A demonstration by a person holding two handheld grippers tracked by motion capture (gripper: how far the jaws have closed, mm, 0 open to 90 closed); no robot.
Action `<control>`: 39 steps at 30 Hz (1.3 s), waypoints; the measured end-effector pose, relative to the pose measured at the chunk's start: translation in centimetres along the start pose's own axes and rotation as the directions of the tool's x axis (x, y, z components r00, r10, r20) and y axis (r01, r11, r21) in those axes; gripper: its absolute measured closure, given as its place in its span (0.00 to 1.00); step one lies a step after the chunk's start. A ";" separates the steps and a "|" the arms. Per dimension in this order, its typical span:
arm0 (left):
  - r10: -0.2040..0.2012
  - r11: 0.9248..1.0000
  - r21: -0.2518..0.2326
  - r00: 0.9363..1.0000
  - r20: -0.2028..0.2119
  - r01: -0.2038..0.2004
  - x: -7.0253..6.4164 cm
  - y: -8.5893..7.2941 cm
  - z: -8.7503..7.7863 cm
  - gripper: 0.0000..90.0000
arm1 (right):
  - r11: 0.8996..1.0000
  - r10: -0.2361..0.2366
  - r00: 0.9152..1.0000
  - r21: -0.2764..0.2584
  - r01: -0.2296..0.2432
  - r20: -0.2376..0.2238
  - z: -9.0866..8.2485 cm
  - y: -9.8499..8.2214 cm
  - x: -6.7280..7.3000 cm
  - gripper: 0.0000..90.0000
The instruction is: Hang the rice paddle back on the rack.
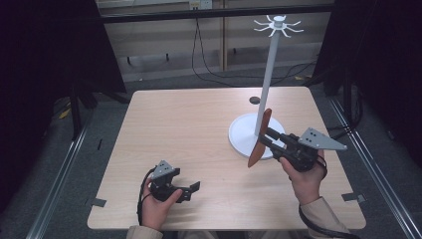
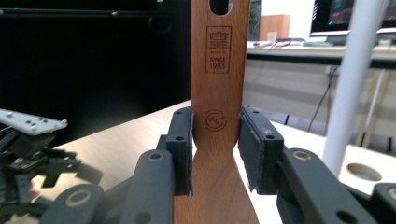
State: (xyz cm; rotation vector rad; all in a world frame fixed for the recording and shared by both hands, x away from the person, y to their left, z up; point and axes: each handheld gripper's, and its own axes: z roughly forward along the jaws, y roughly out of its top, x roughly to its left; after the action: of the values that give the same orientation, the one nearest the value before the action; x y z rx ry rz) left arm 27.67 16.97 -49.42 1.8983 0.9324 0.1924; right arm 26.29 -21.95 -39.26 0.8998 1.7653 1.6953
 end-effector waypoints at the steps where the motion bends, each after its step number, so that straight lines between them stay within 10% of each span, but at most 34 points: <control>1: 0.000 1.000 0.000 1.000 0.000 0.000 0.0 0.0 0.0 0.03 | 1.000 -0.007 1.000 -0.004 0.007 0.000 0.0 0.2 -0.1 0.75; 39: 0.001 1.000 -0.003 1.000 -0.003 -0.001 0.1 0.0 0.2 0.03 | 0.990 -0.042 0.987 -0.126 0.062 0.155 -0.6 7.5 -2.8 0.75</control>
State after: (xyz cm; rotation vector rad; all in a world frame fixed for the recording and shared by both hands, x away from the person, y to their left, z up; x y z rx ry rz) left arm 27.86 16.91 -49.59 1.8965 0.9327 0.1974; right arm 28.37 -24.54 -31.96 0.8922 1.5462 1.6429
